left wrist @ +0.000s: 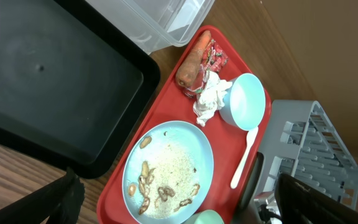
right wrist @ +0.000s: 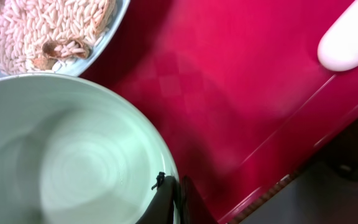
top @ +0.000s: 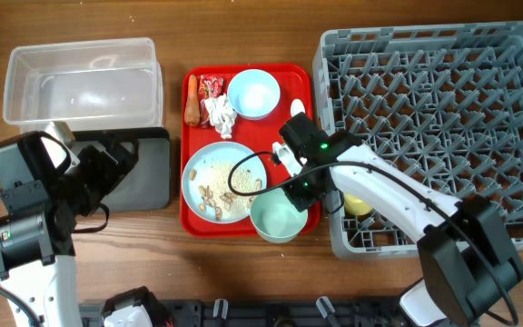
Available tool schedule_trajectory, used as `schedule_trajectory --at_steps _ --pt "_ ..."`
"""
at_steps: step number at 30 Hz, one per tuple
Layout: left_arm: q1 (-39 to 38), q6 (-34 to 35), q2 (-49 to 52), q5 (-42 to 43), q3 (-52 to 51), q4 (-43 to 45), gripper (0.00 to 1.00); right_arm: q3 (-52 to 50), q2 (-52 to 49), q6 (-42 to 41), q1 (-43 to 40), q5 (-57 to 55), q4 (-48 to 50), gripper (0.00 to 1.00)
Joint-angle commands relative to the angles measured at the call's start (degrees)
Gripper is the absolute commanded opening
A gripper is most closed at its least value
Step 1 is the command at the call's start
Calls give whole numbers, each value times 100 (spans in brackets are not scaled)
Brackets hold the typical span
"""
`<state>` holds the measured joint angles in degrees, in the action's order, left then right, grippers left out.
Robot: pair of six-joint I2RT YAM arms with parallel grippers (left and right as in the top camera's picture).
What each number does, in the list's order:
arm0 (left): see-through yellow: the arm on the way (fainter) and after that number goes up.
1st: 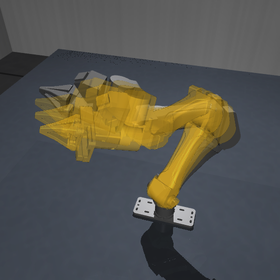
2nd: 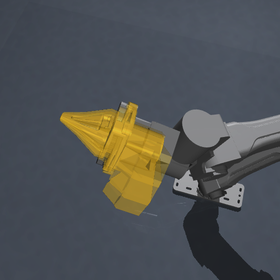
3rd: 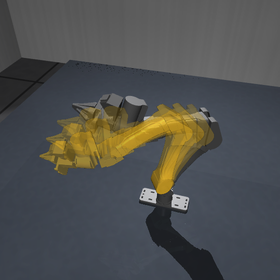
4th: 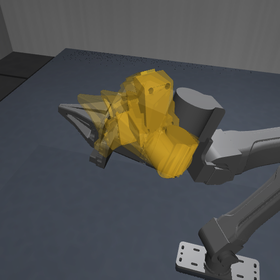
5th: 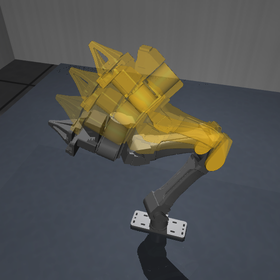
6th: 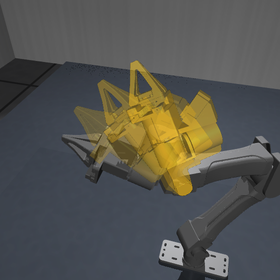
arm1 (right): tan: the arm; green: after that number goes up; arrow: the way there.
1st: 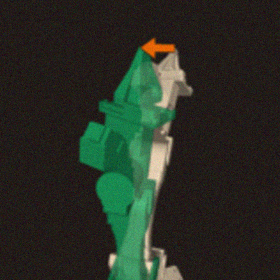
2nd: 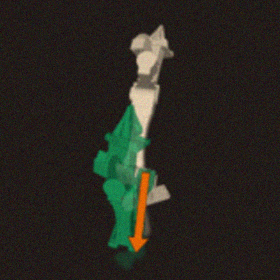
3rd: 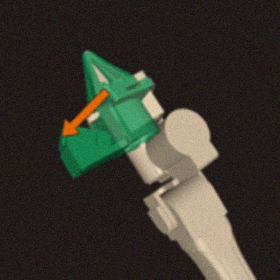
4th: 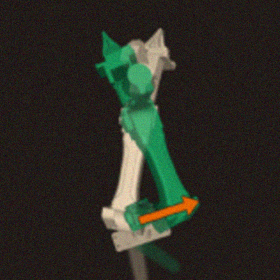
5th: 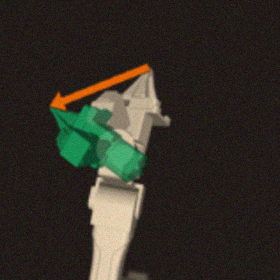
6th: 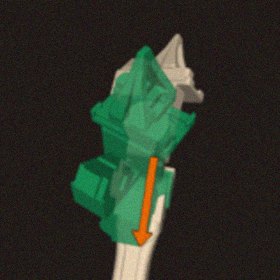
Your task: Sort waste into correct bins and load items into the dishwasher rack
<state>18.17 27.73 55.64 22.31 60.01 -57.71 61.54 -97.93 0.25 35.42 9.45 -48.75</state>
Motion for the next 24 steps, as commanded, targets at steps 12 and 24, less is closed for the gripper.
schedule_trajectory --at_steps 12,24 --pt "42 -28 -46 -55 37 -2 100 608 997 -632 -9 -962 -356 5" --pt "42 -28 -46 -55 37 -2 100 546 575 -1182 -2 363 671 4"
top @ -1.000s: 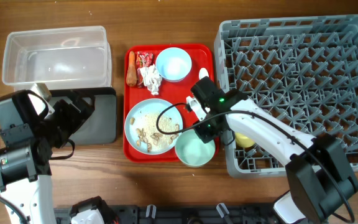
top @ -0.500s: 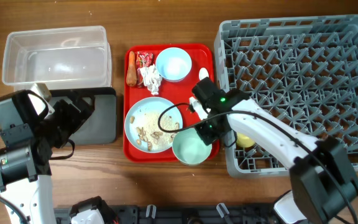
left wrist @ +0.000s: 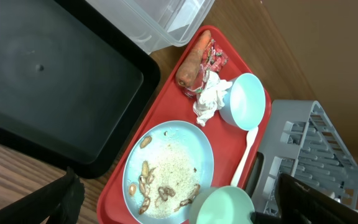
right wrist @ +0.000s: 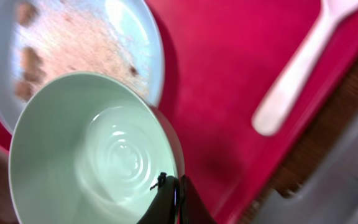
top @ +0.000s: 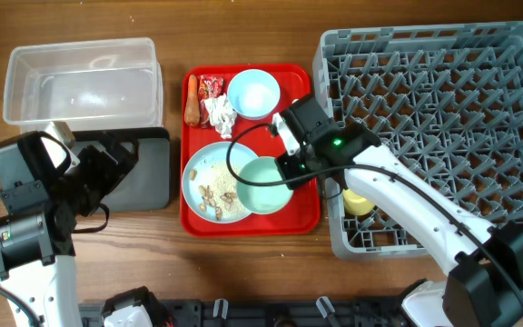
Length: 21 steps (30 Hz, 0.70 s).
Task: Sort waste into correct bins and load items into the dishwasher rack
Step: 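Carry the green cup to the rack and release it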
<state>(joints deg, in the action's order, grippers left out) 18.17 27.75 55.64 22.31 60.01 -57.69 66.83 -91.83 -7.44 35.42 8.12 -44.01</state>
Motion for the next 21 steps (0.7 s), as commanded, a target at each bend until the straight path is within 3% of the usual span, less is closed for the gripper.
schedule_trajectory --at_steps 1,4,7,13,17,19,21 --pt "42 -31 -46 -55 37 -4 100 17 -59 -415 -2 483 249 4" --pt "42 -31 -46 -55 37 -4 100 17 -208 -463 0 485 326 4" --pt "42 -31 -46 -55 37 -4 100 17 -422 -527 72 487 428 30" --pt "42 -33 -46 -55 37 -4 100 17 -800 -654 273 852 531 57" --pt "42 -31 -46 -55 37 -4 100 55 -761 -876 280 881 616 61" --pt "42 -31 -46 -55 37 -4 100 85 -717 -903 291 1060 671 53" --pt "42 -31 -46 -55 37 -4 100 79 -721 -931 337 1141 715 52"
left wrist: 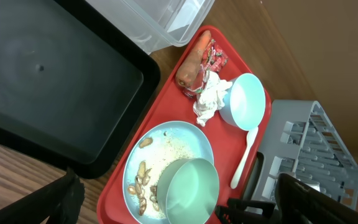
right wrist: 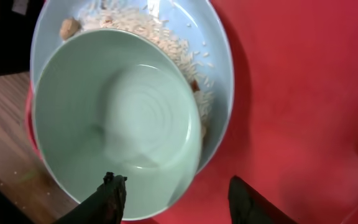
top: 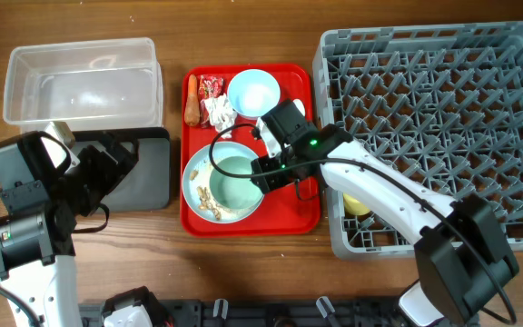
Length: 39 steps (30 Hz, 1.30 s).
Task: Sort waste into correct bins and load items into the dishwasher rack
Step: 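Carry the green cup to the rack and release it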
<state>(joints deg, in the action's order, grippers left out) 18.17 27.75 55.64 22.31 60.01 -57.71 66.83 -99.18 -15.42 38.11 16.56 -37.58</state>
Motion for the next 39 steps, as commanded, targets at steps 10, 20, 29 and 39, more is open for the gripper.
schedule_trajectory --at_steps 10,20,29,39 --pt "42 -31 -46 -55 37 -2 100 24 -551 -730 125 -37 186 24" --pt "42 -31 -46 -55 37 -2 100 90 -186 -1274 11 -308 157 4" --pt "42 -31 -46 -55 37 -2 100 186 2428 -1349 -48 -4876 -595 4" --pt "42 -31 -46 -55 37 -2 100 120 2052 -1770 -1937 -8432 -796 4"
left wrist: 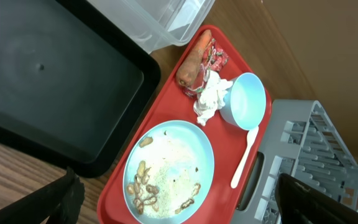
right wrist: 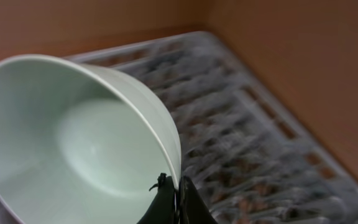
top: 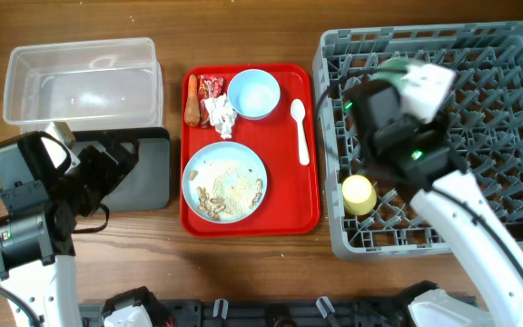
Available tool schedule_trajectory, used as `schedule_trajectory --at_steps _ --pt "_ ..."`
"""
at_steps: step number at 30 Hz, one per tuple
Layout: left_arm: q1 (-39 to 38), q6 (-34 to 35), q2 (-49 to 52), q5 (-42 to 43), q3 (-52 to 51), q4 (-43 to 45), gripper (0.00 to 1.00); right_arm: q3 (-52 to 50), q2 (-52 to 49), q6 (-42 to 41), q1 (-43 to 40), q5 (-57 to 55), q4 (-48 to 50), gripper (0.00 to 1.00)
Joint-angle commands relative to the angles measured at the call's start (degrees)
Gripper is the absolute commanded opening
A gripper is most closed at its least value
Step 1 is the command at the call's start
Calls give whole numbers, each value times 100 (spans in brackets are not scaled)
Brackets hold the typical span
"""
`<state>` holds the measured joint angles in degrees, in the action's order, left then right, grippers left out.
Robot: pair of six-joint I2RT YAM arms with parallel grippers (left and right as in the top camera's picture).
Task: Sort waste into correct bins and load items into the dishwasher rack
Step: 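Carry the green cup to the rack and release it, then grasp the light-blue bowl on the tray with the right gripper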
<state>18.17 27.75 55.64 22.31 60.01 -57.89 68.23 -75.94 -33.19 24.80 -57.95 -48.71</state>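
Note:
My right gripper (right wrist: pixel 178 186) is shut on the rim of a pale green bowl (right wrist: pixel 73 143), which it holds tilted above the grey dishwasher rack (top: pixel 479 136). In the overhead view the bowl (top: pixel 418 77) is a blur over the rack's back left part. On the red tray (top: pixel 289 195) lie a blue plate of food scraps (top: pixel 225 182), a blue bowl (top: pixel 253 93), a white spoon (top: pixel 300 132), a carrot (top: pixel 192 100), a red wrapper (top: pixel 212 85) and a crumpled napkin (top: pixel 219 114). My left gripper (top: pixel 107 162) hangs open over the black bin (top: pixel 143 173).
A clear plastic bin (top: pixel 82 80) stands at the back left, behind the black bin. A yellow cup (top: pixel 359 193) sits in the rack's front left corner. The rack's prongs stand close together under the held bowl.
The green bowl was over the food plate on the tray, with my right fingers apart. Now my right gripper is shut on its rim above the rack. The left arm has not moved.
My right gripper was shut on the green bowl's rim at the tray's front right corner. Then it held the bowl beside the plate. Then the bowl was over the plate and the fingers stood apart. Now the bowl is gripped above the rack.

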Motion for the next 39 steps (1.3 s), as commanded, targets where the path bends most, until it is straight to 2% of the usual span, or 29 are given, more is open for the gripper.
schedule_trajectory --at_steps 1,2,6,8,13,19,21,23,24,25,26,28,32,33,36,38,39 --pt "42 -31 -46 -55 37 15 100 -20 -407 299 -850 -977 623 4" --pt "42 -31 -44 -55 37 15 100 -20 -662 855 -1130 -955 1182 4" --pt "42 -31 -46 -55 37 15 100 -20 -1504 2391 -1325 -962 2411 4" --pt "42 -31 -46 -55 37 15 100 -20 -1886 2887 -1305 -1075 2730 4" --pt "42 -31 -46 -55 37 15 100 -22 -2586 3001 -1154 -1084 2503 4" --pt "42 -31 -46 -55 37 15 100 -31 -2590 2997 -649 -949 2227 5" --pt "42 -31 -46 -55 37 15 100 -28 -2415 2999 -299 -951 2210 15" --pt "42 -31 -46 -55 37 15 100 15 -2175 3003 24 -951 2203 52" --pt "42 -31 -46 -55 37 15 100 61 -2039 3003 168 -949 2208 61" --pt "42 -31 -46 -55 37 15 100 160 -1825 3010 387 -844 2208 62" --pt "42 -31 -46 -55 37 15 100 251 -1644 3023 570 -584 2208 63" --pt "42 -31 -46 -55 37 15 100 411 -1318 2999 946 612 2227 63" --pt "42 -31 -46 -55 37 15 100 426 -1390 2750 1134 4048 2367 57" --pt "42 -31 -46 -55 37 15 100 426 -1563 2398 1121 4863 2400 57" --pt "42 -31 -46 -55 37 15 100 428 -2127 643 1019 5580 2511 54" --pt "42 -31 -46 -55 37 15 100 450 -2406 2 850 5925 2798 50" --pt "42 -31 -46 -55 37 15 100 490 -2520 -61 748 6089 2938 50"
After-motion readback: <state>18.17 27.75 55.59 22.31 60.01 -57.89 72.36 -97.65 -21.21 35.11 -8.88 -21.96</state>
